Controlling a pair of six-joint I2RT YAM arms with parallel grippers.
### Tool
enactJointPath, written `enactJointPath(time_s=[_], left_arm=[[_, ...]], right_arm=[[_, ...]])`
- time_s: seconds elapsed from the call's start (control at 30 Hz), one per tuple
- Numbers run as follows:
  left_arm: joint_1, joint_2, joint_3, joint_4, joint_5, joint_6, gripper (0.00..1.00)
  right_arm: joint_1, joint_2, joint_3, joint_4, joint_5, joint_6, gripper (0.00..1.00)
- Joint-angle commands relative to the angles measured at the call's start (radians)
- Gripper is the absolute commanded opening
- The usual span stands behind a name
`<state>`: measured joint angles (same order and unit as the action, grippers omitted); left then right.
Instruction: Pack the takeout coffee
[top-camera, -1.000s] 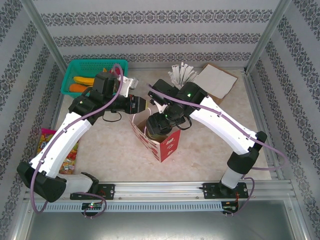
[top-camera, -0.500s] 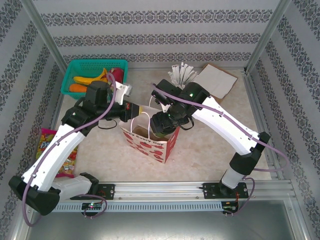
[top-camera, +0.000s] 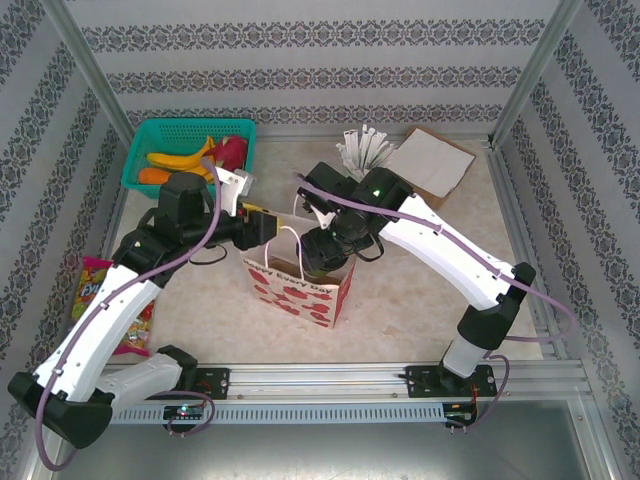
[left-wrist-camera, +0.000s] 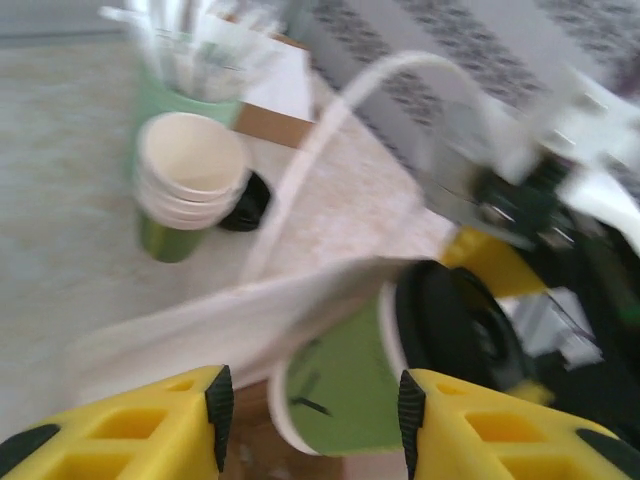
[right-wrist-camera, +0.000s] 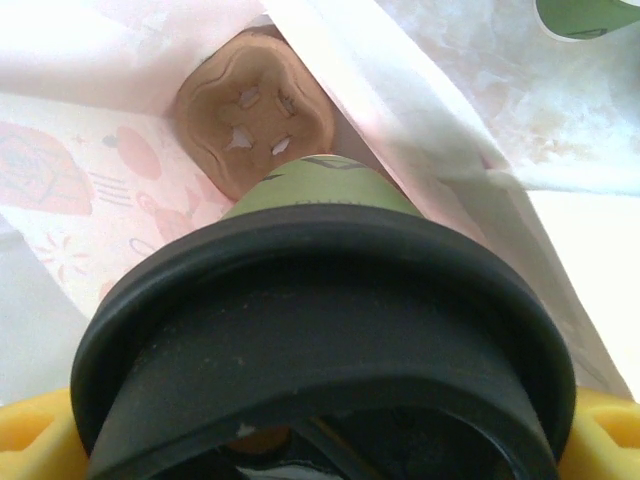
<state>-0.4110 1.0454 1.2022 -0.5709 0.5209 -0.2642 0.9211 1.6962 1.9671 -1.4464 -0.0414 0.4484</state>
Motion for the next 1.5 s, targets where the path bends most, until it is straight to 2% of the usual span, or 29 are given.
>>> enactJointPath(time_s=[0.0, 0.07, 0.23, 0.37, 0.47, 0.6, 0.73, 0.87, 1.2, 1.47], left_arm=[[0.032, 0.025, 0.064, -0.111, -0.232, -0.043, 0.51], [0.037, 0.049, 0.088, -0.168, -0.261, -0.036, 0.53], [0.036, 0.118, 0.129, -0.258, -0.160, 0.034, 0.57], [0.036, 0.165, 0.152, -0.304, -0.140, 0.065, 0.56], [0.036, 0.201, 0.169, -0.333, -0.179, 0.074, 0.47], [0.036, 0.221, 0.175, -0.321, -0.163, 0.064, 0.23], [0.032, 0.226, 0.172, -0.268, -0.094, 0.043, 0.14], [0.028, 0.244, 0.177, -0.233, -0.067, 0.031, 0.00], [0.037, 0.297, 0.228, -0.211, -0.103, 0.043, 0.00], [0.040, 0.360, 0.292, -0.260, -0.074, 0.062, 0.00]], right_arm=[[0.014, 0.020, 0.005, -0.020, 0.021, -0.057, 0.70], [0.014, 0.022, 0.008, -0.023, 0.027, -0.072, 0.70], [0.023, 0.029, 0.022, -0.023, 0.024, -0.107, 0.70], [0.031, 0.049, 0.050, -0.038, 0.021, -0.136, 0.70], [0.038, 0.064, 0.069, -0.050, 0.017, -0.152, 0.70], [0.041, 0.081, 0.081, -0.063, 0.005, -0.167, 0.70], [0.041, 0.112, 0.122, -0.108, 0.005, -0.168, 0.68], [0.041, 0.144, 0.147, -0.157, 0.020, -0.169, 0.68], [0.038, 0.148, 0.102, -0.222, 0.038, -0.222, 0.69], [0.033, 0.156, 0.088, -0.271, 0.045, -0.243, 0.69]])
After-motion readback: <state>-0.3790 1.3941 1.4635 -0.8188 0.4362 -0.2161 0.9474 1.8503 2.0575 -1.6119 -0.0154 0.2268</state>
